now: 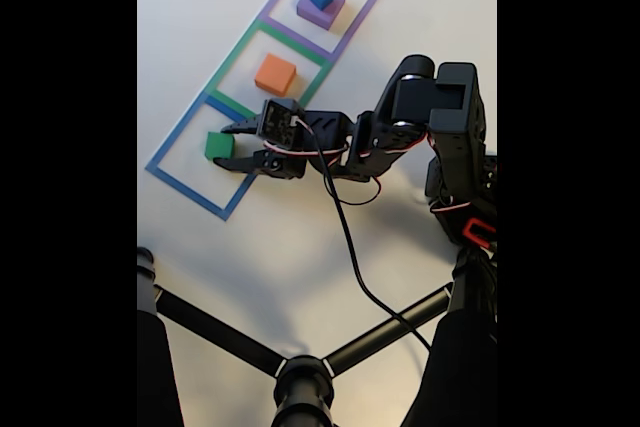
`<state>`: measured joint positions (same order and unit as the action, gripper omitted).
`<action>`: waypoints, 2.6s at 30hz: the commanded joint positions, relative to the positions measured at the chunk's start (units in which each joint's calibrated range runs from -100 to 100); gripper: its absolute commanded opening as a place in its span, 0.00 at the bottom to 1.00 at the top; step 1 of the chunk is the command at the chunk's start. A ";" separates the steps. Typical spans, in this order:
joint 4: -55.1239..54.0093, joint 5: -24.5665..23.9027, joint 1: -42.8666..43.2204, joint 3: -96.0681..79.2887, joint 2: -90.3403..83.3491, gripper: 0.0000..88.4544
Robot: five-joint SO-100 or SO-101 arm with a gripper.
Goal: Tower of hanoi
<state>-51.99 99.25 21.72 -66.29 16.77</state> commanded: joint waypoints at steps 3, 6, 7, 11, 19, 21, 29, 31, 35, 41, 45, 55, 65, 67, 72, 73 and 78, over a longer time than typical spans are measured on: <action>4.36 0.75 1.50 -0.45 -7.96 0.06; 11.16 0.75 2.26 -0.72 -15.09 0.06; 13.75 0.75 2.42 -0.63 -17.57 0.06; 26.30 0.75 3.03 1.37 -27.91 0.06; 63.28 0.75 2.19 14.73 -47.46 0.05; 74.05 0.75 1.35 20.63 -50.11 0.05; 108.85 0.75 -2.08 48.44 -51.39 0.05; 116.30 0.75 -3.00 55.80 -50.51 0.05; 132.65 0.75 -5.90 73.43 -47.06 0.05; 147.95 0.75 -10.32 92.60 -42.57 0.05; 151.43 0.75 -13.22 96.24 -42.49 0.05; 151.67 0.75 -23.97 88.78 -47.86 0.05; 137.18 0.75 -30.52 56.16 -63.49 0.06; 129.65 0.75 -31.36 45.99 -67.01 0.06; 109.10 0.75 -30.91 26.09 -69.42 0.06; 104.81 0.75 -30.68 22.90 -69.02 0.06; 85.62 0.75 -29.23 11.46 -64.37 0.06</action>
<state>48.88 100.00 -9.14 -49.01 -50.06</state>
